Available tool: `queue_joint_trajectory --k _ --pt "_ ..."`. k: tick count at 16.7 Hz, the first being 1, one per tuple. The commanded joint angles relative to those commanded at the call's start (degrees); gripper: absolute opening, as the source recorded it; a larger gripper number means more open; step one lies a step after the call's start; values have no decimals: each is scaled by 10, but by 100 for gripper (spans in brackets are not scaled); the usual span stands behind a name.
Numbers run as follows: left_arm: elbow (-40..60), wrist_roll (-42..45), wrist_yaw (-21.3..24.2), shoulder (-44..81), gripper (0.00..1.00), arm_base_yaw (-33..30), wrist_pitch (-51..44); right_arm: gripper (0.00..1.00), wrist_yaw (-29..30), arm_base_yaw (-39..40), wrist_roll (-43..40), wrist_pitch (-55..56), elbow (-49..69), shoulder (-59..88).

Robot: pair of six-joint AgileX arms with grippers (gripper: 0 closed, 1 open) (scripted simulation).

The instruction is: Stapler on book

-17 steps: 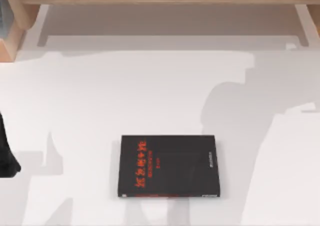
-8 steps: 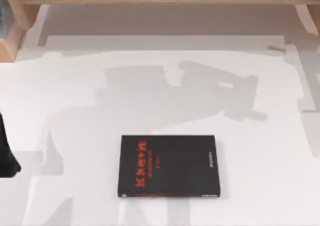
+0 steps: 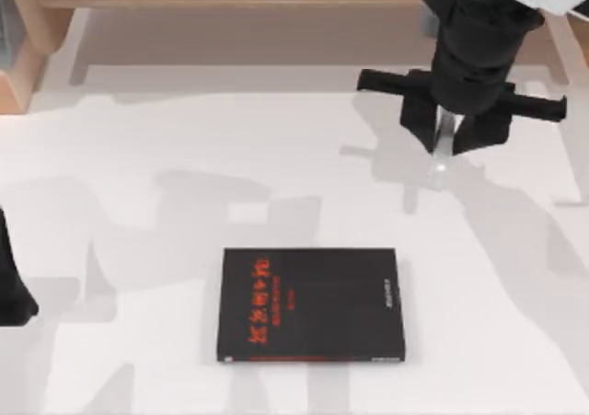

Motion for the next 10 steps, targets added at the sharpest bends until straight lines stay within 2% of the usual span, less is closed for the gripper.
queue_joint_trajectory --k 6,10 --pt "0 0 0 0 100 0 0 0 6 173 77 53 -51 29" --pt "0 0 0 0 100 0 0 0 6 214 94 68 -61 39"
